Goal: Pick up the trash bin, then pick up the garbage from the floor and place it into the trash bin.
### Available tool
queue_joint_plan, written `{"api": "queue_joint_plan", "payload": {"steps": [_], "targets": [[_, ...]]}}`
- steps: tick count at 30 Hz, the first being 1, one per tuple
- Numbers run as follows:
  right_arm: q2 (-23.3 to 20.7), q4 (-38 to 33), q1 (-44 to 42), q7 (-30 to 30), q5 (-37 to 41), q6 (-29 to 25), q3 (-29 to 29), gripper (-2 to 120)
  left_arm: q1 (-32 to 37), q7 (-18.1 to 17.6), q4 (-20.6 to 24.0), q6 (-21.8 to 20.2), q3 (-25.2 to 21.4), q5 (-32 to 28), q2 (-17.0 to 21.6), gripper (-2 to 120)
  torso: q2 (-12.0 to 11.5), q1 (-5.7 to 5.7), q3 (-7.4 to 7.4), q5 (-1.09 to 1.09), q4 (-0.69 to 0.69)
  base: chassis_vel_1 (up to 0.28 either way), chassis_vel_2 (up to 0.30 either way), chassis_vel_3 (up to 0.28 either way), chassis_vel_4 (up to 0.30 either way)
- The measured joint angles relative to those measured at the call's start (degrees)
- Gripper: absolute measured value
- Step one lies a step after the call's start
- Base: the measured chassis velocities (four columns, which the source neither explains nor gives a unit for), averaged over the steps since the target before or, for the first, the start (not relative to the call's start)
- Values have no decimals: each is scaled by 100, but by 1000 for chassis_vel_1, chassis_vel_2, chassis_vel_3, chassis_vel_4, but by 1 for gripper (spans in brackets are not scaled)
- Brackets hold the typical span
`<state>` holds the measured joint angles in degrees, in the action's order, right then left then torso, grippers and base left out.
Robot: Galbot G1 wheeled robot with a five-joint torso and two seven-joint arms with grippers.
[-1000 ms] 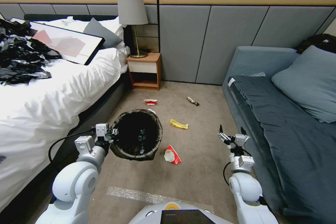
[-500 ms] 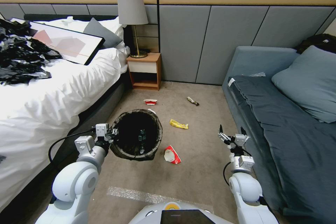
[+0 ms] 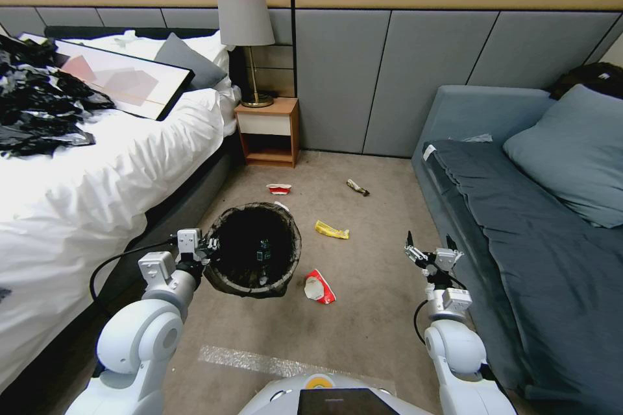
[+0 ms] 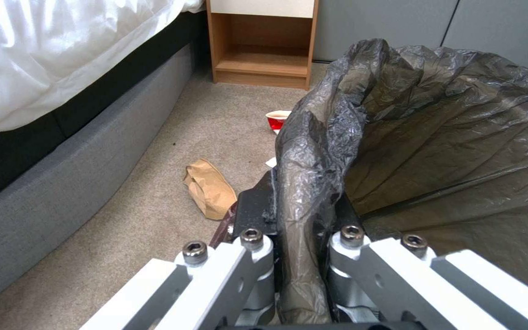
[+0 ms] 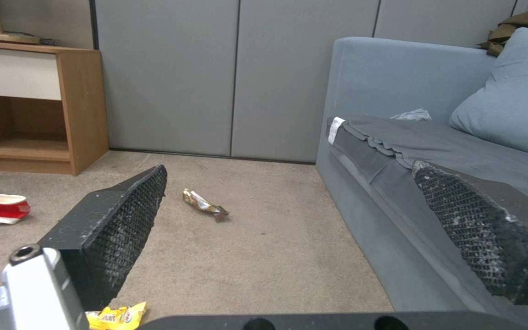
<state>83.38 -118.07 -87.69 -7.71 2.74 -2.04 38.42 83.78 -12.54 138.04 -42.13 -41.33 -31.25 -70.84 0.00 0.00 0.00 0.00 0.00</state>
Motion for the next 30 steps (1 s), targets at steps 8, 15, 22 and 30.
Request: {"api": "queue_joint_plan", "payload": {"steps": [8,15,22,30], "targets": [[-6,-6,-3,-9,7,10,-3,100,64,154,-51,0,-118,193,-17,5,0,0,0,-1,0,0,0,0,0],[-188,-227,-67,-208,260,307,-113,100,62,80,-89,0,-192,209,-24,5,0,0,0,-3,0,0,0,0,0],[-464,-467,-122,-371,484,606,-256,100,49,32,-58,0,-228,101,6,5,-1,0,0,1,-1,0,0,0,0],[-838,-905,-251,-792,1056,1300,-553,100,58,41,2,0,-235,64,9,5,-1,0,0,-1,0,0,0,0,0]]}}
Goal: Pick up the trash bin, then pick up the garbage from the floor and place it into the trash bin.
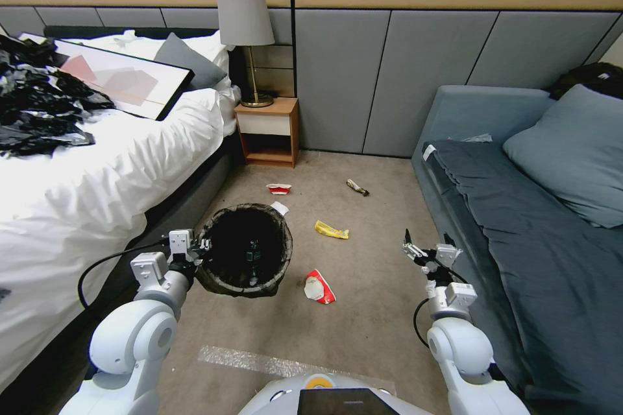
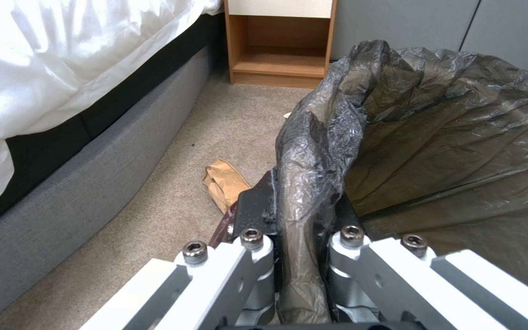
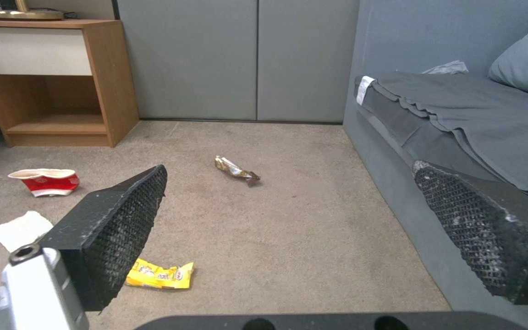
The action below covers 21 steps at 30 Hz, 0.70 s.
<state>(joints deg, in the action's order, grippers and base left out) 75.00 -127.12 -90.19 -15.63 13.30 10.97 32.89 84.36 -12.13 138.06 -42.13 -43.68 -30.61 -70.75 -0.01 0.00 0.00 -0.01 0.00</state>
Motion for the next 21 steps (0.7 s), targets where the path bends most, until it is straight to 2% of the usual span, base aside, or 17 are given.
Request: {"api": "queue_joint_plan", "payload": {"steps": [3,6,9,17,21], "targets": [[-84,-2,39,-19,116,77,-30,100,0,-2,23,0,-3,-36,5,5,0,0,0,0,-2,0,0,0,0],[-501,153,384,-93,834,519,-173,100,7,-9,69,0,-14,-61,11,5,0,0,0,-1,0,0,0,0,0],[-721,252,572,-131,1219,756,-249,100,26,-14,107,0,-24,-66,10,5,0,0,0,0,3,0,0,0,0],[-810,296,658,-145,1384,851,-299,100,60,-20,177,0,-60,-68,2,5,0,0,0,0,-3,0,0,0,0],[-1187,593,1152,-201,2029,1166,-567,100,73,-23,191,0,-87,-70,-8,5,0,0,0,-1,1,0,0,0,0]]}}
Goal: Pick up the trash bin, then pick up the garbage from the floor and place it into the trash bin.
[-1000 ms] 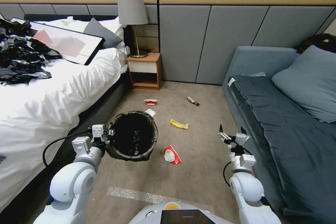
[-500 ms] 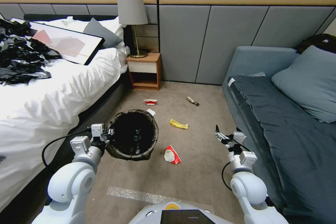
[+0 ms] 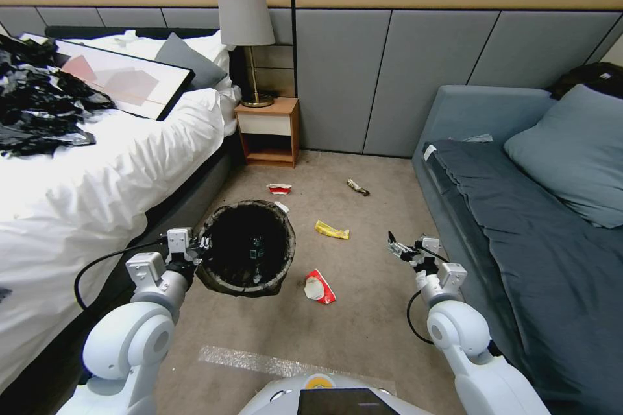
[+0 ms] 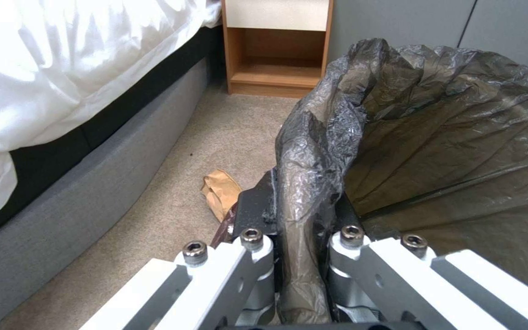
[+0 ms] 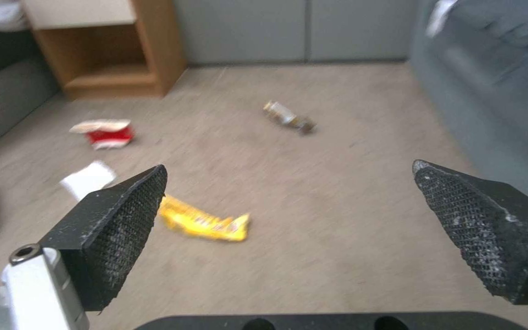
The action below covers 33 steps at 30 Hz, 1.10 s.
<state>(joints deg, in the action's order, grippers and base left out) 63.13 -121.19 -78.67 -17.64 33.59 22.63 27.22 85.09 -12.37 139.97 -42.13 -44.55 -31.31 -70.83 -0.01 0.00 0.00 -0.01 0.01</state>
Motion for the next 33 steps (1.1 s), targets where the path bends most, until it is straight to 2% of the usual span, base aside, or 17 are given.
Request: {"api": "queue_joint_plan", "payload": {"steps": [5,7,8,10,11,13,19,20,21,22,23,25,26,28,31,32,33], "targets": [[-456,371,603,-72,783,382,-322,100,40,-2,9,0,-49,0,0,5,0,0,0,1,0,0,0,0,0],[-501,368,712,-73,701,354,-313,100,48,-4,10,0,-77,-1,0,5,0,0,0,1,1,0,0,0,0],[-477,400,751,-74,687,353,-360,100,50,-4,11,0,-84,1,-1,5,0,0,1,7,-4,0,0,0,0],[-474,580,909,-88,780,442,-537,100,53,-6,11,0,-87,3,-10,5,0,0,-1,0,-5,0,0,0,0],[-487,733,1079,-104,886,520,-683,100,53,-6,12,0,-87,3,-21,5,0,0,0,-5,-4,0,0,0,0],[-558,1129,1518,-145,1190,737,-1061,100,54,-10,8,0,-88,10,-50,5,0,0,0,2,1,0,0,0,0],[-670,1714,2202,-201,1631,1054,-1614,100,57,-13,-8,0,-95,26,-88,5,0,0,-1,1,3,0,0,0,0],[-672,1727,2272,-201,1630,1050,-1621,100,58,-14,-14,0,-98,29,-90,5,0,0,-1,-3,1,0,0,0,0],[-645,1853,2365,-202,1633,1060,-1695,100,56,-14,-29,0,-99,36,-94,5,1,0,0,11,-2,0,0,0,0],[-645,1853,2365,-202,1633,1060,-1695,100,56,-14,-29,0,-99,36,-94,5,1,0,0,11,-2,0,0,0,0],[-572,2085,2486,-194,1672,1125,-1858,100,52,-15,-53,0,-98,42,-104,5,0,0,0,-1,-5,0,0,0,0],[-504,2287,2611,-183,1711,1172,-1998,100,47,-15,-61,0,-95,52,-114,5,0,0,0,-5,-3,0,0,0,0],[-430,2537,2772,-170,1758,1233,-2165,100,42,-15,-81,0,-87,66,-130,5,0,0,0,5,-1,0,0,0,0],[-386,2682,2862,-162,1786,1271,-2265,100,41,-15,-90,0,-81,71,-138,5,0,0,0,6,-1,0,0,0,0],[-300,2981,3060,-148,1845,1339,-2463,100,37,-15,-98,0,-71,86,-153,5,0,0,-1,-3,2,0,0,0,0],[-228,3132,3134,-135,1845,1347,-2556,100,34,-14,-102,0,-70,89,-155,5,1,0,0,13,-3,0,0,0,0],[-220,3146,3138,-134,1845,1349,-2566,100,34,-14,-103,0,-70,90,-155,5,0,0,0,13,-2,0,0,0,0]]}}
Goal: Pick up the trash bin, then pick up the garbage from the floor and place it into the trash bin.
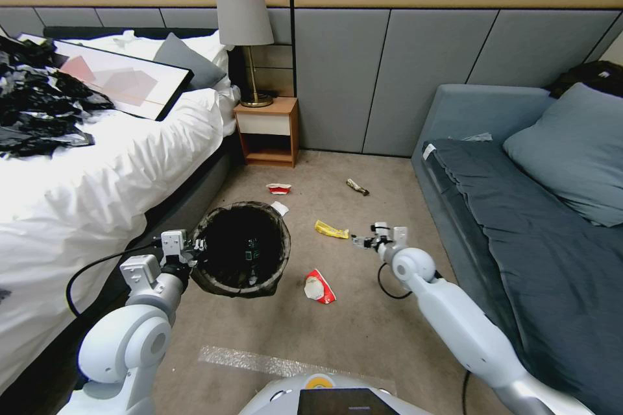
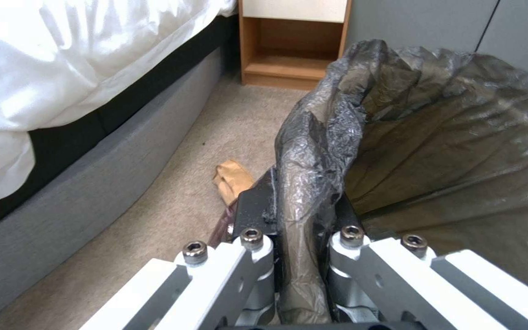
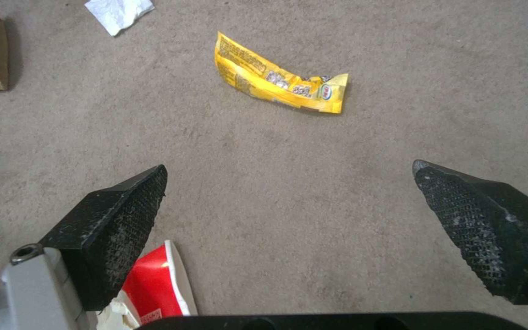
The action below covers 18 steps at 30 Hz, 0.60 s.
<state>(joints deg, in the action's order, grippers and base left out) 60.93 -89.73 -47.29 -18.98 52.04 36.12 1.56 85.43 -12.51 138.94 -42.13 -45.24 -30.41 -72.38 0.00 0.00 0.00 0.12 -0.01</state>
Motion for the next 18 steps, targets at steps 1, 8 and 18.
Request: {"api": "queue_joint_plan", "payload": {"steps": [1,8,18], "targets": [[0,0,0,0,0,0,0,100,0,0,0,0,0,0,0,5,0,0,0,0,0,0,0,0,0],[557,894,240,122,48,121,-647,100,5,6,-10,0,1,2,-7,5,-1,0,-2,-19,7,0,0,0,0],[1207,1909,576,317,-160,30,-1497,100,16,13,-25,0,3,10,-29,5,0,0,-1,-27,1,0,0,0,0]]}}
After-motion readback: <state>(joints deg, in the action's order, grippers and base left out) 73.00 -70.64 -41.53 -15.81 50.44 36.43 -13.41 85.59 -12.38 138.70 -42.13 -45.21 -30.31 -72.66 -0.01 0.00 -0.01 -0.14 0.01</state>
